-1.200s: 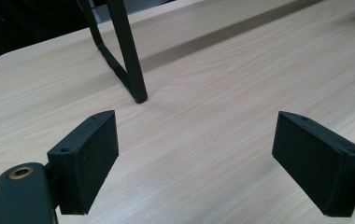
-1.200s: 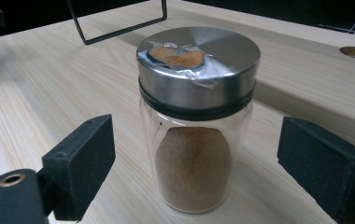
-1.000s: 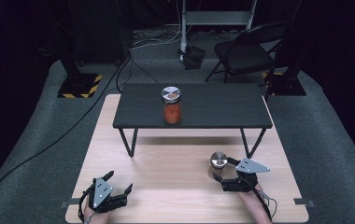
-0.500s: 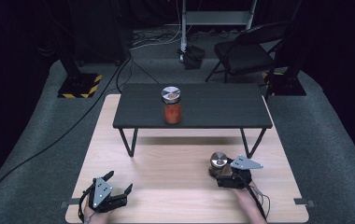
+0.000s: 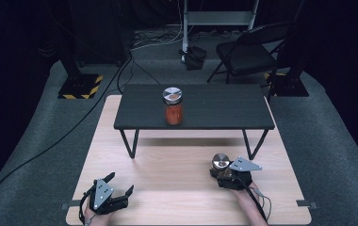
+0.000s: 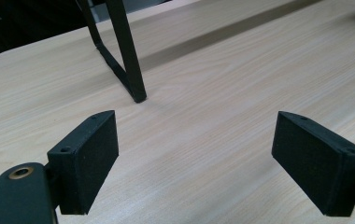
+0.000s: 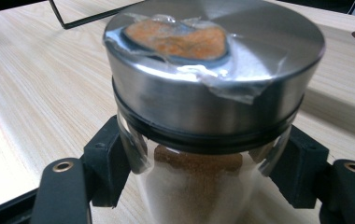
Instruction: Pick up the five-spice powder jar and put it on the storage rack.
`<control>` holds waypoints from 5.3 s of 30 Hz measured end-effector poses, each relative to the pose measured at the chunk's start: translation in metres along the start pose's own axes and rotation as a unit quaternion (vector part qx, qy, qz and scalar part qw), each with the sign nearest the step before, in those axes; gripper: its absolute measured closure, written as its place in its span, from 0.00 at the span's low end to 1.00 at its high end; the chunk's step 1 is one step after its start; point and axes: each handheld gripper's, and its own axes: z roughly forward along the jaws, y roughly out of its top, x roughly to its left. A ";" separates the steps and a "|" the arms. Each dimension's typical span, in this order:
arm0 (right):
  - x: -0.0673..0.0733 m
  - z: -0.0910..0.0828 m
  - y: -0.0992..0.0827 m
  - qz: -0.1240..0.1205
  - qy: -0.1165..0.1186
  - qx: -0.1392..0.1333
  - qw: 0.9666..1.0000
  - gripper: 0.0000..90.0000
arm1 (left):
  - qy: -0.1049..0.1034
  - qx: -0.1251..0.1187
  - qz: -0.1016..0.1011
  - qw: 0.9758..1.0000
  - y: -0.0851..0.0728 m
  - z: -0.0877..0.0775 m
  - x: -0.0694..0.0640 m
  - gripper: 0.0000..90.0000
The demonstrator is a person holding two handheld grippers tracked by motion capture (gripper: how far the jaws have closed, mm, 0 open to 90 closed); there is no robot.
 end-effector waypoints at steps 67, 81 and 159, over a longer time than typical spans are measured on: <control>-0.007 -0.082 0.154 -0.034 -0.023 -0.016 0.999 0.33 | -0.001 0.002 0.000 1.000 0.001 0.000 0.001 0.16; -0.019 -0.087 0.171 -0.011 -0.019 -0.035 0.999 0.33 | -0.002 0.003 0.001 1.000 0.001 0.000 0.001 0.16; -0.029 -0.092 0.133 -0.012 -0.049 -0.114 0.992 0.05 | 0.000 0.000 0.001 1.000 0.000 0.000 0.000 0.16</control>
